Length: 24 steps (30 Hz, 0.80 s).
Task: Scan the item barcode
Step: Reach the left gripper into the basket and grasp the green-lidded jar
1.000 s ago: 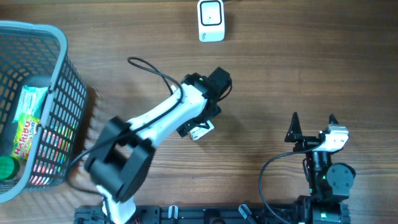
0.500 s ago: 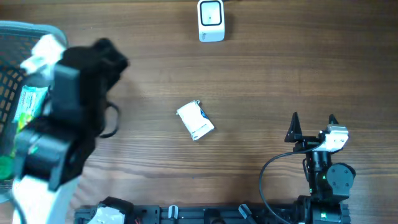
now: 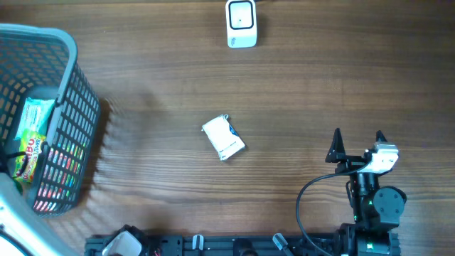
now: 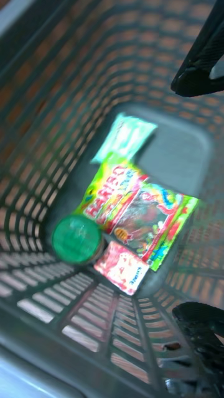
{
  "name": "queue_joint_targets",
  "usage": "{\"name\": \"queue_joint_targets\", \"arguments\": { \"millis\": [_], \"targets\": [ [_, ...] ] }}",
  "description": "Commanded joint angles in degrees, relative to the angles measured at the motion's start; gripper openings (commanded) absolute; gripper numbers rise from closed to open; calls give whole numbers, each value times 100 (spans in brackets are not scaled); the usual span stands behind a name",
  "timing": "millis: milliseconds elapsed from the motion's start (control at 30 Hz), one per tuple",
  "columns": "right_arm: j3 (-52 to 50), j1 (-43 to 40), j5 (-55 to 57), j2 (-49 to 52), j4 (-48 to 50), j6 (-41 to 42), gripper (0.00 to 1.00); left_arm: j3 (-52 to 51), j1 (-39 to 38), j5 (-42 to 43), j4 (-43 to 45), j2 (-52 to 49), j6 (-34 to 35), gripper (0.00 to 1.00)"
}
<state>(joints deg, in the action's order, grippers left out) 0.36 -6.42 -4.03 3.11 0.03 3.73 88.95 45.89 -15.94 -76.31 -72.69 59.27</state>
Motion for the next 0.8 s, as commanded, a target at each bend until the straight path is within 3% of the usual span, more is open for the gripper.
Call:
{"name": "queue_joint_targets", "arguments": {
  "millis": [0, 133, 267, 400, 567, 767],
  "targets": [
    [-4, 20, -42, -20, 15, -68, 100, 22, 485, 160, 114, -623, 442, 100],
    [-4, 20, -39, -20, 15, -70, 100, 20, 605, 155, 173, -1119, 452, 100],
    [-4, 20, -39, -20, 15, -68, 100, -59, 605, -50, 146, -1202, 1001, 100],
    [-4, 20, -39, -20, 15, -70, 100, -98, 605, -791, 144, -1204, 1051, 100],
    [-4, 20, -39, -20, 15, -72, 100, -98, 605, -837, 63, -1222, 1799, 100],
    [-4, 20, -39, -20, 15, -70, 100, -98, 605, -841, 109, -1794, 1794, 100]
  ]
}}
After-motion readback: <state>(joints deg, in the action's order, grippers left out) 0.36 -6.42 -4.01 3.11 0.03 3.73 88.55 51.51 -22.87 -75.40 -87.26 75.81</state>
